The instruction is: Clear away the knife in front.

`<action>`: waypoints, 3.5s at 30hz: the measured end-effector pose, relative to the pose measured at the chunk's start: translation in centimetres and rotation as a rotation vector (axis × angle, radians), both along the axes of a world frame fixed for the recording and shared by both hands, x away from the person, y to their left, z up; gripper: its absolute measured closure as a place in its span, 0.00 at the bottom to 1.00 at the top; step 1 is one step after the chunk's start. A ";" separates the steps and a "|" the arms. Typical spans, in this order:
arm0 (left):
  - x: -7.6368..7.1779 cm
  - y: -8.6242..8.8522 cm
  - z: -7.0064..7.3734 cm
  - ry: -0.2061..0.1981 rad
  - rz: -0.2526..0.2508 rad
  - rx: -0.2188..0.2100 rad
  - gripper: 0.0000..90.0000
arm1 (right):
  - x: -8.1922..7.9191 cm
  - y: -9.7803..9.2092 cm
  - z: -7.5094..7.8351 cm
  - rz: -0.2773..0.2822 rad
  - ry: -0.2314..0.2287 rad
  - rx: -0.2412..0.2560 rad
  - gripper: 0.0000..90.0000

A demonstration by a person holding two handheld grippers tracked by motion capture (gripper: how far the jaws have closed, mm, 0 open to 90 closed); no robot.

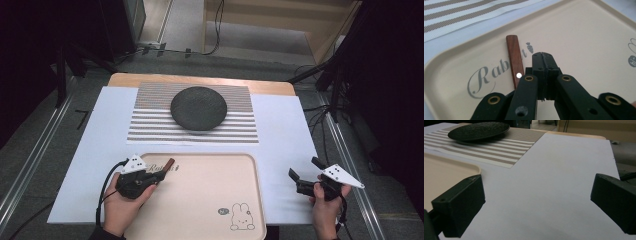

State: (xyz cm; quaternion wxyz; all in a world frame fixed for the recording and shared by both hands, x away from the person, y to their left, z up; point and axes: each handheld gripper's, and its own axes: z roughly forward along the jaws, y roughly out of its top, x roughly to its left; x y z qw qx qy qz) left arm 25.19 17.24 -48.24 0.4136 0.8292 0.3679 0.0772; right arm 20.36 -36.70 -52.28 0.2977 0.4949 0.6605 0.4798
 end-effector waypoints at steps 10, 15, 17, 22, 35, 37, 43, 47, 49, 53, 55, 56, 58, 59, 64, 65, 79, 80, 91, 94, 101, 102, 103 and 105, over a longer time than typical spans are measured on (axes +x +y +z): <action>0.9 -1.9 -0.8 0.025 -0.062 0.105 1.00 | 0.0 0.0 0.0 0.001 0.000 -0.002 0.00; 1.1 -2.1 -1.1 0.036 -0.065 0.134 1.00 | 0.0 0.0 0.0 0.002 0.000 -0.002 0.00; 1.1 -2.1 -1.2 0.038 -0.065 0.148 1.00 | 0.0 0.0 0.0 0.001 0.001 -0.001 0.00; 1.2 -1.8 -1.3 0.041 -0.042 0.164 1.00 | 0.0 0.0 0.0 0.002 0.001 -0.001 0.00; 1.2 -0.3 -1.1 0.046 -0.005 0.175 1.00 | 0.0 0.0 0.0 0.003 0.002 0.001 0.00; 1.1 0.1 -1.1 0.047 -0.002 0.173 1.00 | 0.0 0.0 0.0 0.004 0.002 0.001 0.00; 0.9 1.2 -1.1 0.059 0.003 0.160 1.00 | 0.0 0.0 0.0 0.004 0.003 0.002 0.00; 0.9 1.7 -1.1 0.061 0.013 0.155 1.00 | 0.0 0.0 0.0 0.003 0.003 0.003 0.00; 0.9 2.0 -1.1 0.063 0.017 0.155 1.00 | 0.0 0.0 0.0 0.004 0.003 0.003 0.00; 0.9 2.5 -1.0 0.061 0.022 0.159 1.00 | 0.0 0.0 0.0 0.004 0.003 0.003 0.00; 0.8 2.7 -1.0 0.057 0.031 0.162 1.00 | 0.0 0.0 0.0 0.004 0.003 0.003 0.00; 0.8 2.9 -1.0 0.057 0.031 0.162 1.00 | 0.0 0.0 0.0 0.004 0.003 0.003 0.00; 0.9 3.1 -1.0 0.057 0.036 0.162 1.00 | 0.0 0.0 0.0 0.004 0.003 0.003 0.00; 0.9 3.2 -1.0 0.055 0.037 0.164 1.00 | 0.0 0.0 0.0 0.005 0.003 0.002 0.00; 0.9 3.5 -0.9 0.049 0.048 0.172 1.00 | 0.0 0.0 0.0 0.005 0.003 0.001 0.00; 0.9 3.6 -0.9 0.046 0.050 0.175 1.00 | 0.0 0.0 0.0 0.005 0.003 0.001 0.00; 0.6 3.9 -0.8 -0.025 -0.006 0.098 0.87 | 0.0 0.0 0.0 0.004 0.003 0.003 0.00; 0.5 3.8 -0.7 -0.047 -0.013 0.091 0.83 | 0.0 0.0 0.0 0.004 0.003 0.004 0.00; 0.1 3.8 0.4 -0.135 0.015 -0.025 0.20 | 0.0 0.0 0.0 0.005 0.003 0.003 0.00; 0.0 4.0 0.5 -0.153 0.016 -0.050 0.02 | 0.0 0.0 0.0 0.005 0.004 0.003 0.00; -0.1 4.9 0.9 -0.189 0.038 -0.083 0.00 | 0.0 0.0 0.0 0.006 0.003 0.003 0.00; -0.1 5.0 0.9 -0.185 0.036 -0.084 0.00 | 0.0 0.0 0.0 0.006 0.002 0.003 0.00; -0.1 5.1 0.8 -0.192 0.044 -0.082 0.00 | 0.0 0.0 0.0 0.006 0.002 0.003 0.00; -0.1 5.4 0.9 -0.200 0.055 -0.076 0.00 | 0.0 0.0 0.0 0.006 0.002 0.003 0.00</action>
